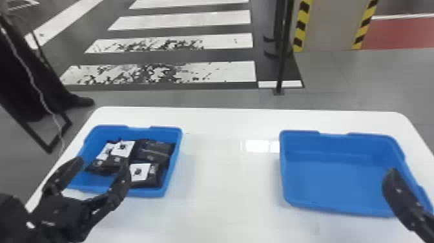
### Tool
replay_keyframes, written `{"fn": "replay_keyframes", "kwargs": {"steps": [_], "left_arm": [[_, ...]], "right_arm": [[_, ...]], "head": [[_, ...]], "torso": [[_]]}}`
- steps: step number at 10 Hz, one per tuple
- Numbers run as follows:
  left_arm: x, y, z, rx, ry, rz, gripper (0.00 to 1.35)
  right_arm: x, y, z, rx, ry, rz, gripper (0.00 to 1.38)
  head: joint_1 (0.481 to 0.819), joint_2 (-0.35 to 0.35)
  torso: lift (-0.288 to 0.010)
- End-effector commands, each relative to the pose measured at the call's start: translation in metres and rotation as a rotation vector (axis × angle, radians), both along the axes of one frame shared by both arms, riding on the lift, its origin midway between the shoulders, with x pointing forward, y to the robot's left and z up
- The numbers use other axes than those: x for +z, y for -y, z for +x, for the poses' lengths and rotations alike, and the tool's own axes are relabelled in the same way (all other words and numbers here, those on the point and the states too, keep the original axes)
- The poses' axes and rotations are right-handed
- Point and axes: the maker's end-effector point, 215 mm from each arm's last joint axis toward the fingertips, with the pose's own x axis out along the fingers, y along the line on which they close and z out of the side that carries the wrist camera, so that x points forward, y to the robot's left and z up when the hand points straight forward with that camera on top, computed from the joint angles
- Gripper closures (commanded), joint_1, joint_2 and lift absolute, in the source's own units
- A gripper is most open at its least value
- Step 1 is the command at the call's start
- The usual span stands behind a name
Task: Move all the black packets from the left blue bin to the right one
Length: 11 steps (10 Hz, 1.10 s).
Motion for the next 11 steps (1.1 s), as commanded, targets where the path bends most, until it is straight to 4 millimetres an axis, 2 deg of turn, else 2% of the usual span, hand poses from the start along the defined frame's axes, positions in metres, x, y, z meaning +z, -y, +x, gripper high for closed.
{"fn": "replay_keyframes", "kwargs": {"steps": [1, 8, 9, 11], "left_arm": [[0.0, 0.001, 0.0, 0.001, 0.0, -0.006, 0.11], [-0.001, 0.002, 0.001, -0.001, 0.001, -0.011, 0.11], [-0.006, -0.001, 0.001, 0.005, -0.013, -0.014, 0.11], [-0.028, -0.008, 0.011, 0.022, -0.064, -0.069, 0.11]], "right_arm": [[0.0, 0.0, 0.0, 0.0, 0.0, 0.0, 0.15], [-0.001, 0.0, -0.001, 0.0, -0.002, 0.01, 0.15], [0.001, -0.001, -0.001, 0.002, 0.0, 0.01, 0.15], [0.0, -0.001, -0.001, 0.004, -0.002, 0.012, 0.15]], "head": [[0.695, 0.123], [0.695, 0.121], [0.695, 0.121], [0.695, 0.129]], "torso": [[-0.144], [-0.144], [-0.144], [-0.144]]}}
